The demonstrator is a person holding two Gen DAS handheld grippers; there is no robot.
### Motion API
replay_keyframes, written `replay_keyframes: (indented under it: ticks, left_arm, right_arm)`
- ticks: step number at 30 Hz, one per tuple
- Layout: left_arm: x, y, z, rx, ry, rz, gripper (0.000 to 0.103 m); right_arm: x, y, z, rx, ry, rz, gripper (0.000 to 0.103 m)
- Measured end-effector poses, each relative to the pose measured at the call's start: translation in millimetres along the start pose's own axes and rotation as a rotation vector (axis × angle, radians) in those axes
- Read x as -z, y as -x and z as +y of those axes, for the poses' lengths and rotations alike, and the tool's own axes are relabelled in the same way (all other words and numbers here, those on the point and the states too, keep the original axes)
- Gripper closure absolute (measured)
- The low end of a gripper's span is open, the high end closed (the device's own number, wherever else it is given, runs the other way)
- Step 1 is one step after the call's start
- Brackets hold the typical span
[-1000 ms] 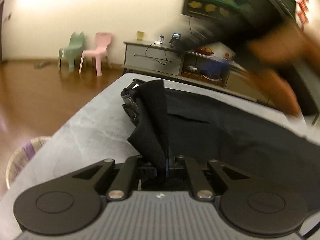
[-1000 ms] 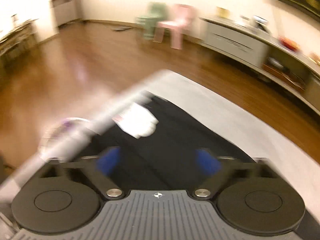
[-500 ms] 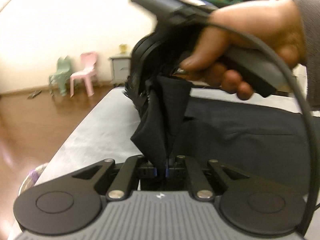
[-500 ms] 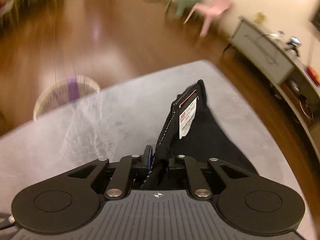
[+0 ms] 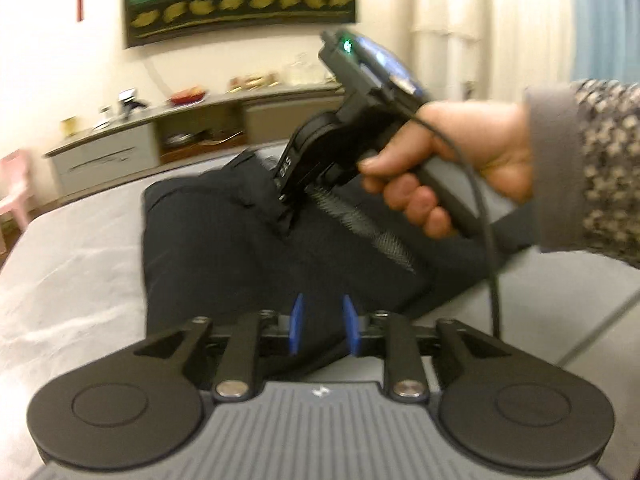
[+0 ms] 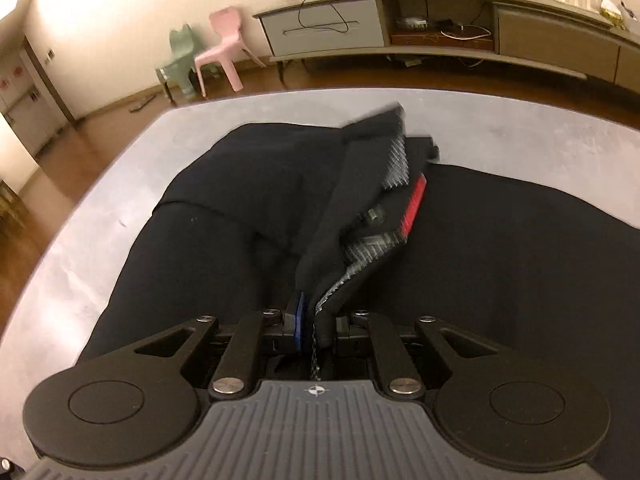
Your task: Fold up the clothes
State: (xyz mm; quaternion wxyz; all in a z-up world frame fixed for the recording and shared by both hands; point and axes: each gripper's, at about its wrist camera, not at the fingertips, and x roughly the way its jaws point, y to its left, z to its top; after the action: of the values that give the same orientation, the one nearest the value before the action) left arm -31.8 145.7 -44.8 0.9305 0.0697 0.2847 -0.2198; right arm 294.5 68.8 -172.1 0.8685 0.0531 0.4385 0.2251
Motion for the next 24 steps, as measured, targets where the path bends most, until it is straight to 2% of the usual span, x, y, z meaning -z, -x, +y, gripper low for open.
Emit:
replay_keyframes:
  ticks: [3, 5, 7, 9, 11, 13, 15, 17, 20, 22, 24]
  left_arm:
    - [-3, 18, 36, 0.044, 0.104, -0.062, 0.073]
    - [-2, 19, 85, 0.034, 0.208, -0.084, 0.072]
    - [0, 8, 115, -0.003, 0.314, -0.046, 0.072]
    - [4, -3, 128, -0.049, 0.353, 0.012, 0.073]
    - [6, -20, 131, -0.092, 0.337, 0.081, 0.073]
    - [6, -30, 132, -0.117, 0.316, 0.123, 0.073]
    - [3, -29, 132, -0.123, 0.299, 0.112, 0.073]
    - [-1, -29, 128, -0.122, 0.283, 0.090, 0.073]
    - [-6, -37, 114, -0.104, 0.251, 0.078, 0.073]
    - [-2, -50, 101, -0.100, 0.226, 0.115, 0.073]
    - [3, -63, 98, -0.090, 0.203, 0.179, 0.073]
  right_arm:
    - [0, 10, -5, -0.003, -0.002, -0.020, 0.091]
    - [-1, 18, -8, -0.004, -0.003, -0.015, 0.092]
    - [4, 32, -3, 0.030, 0.024, 0.004, 0.091]
    - [9, 41, 1, 0.057, 0.054, 0.000, 0.091]
    - [7, 55, 9, 0.080, 0.070, -0.002, 0.089]
    - [4, 65, 15, 0.131, 0.098, -0.021, 0.073]
    - [-5, 80, 26, 0.212, 0.139, -0.111, 0.064]
    - [-16, 94, 43, 0.266, 0.183, -0.203, 0.061]
    - [-36, 83, 78, 0.187, 0.303, -0.205, 0.061]
    - [-49, 58, 94, 0.113, 0.344, -0.143, 0.061]
    - [-61, 28, 103, 0.077, 0.363, -0.078, 0.061]
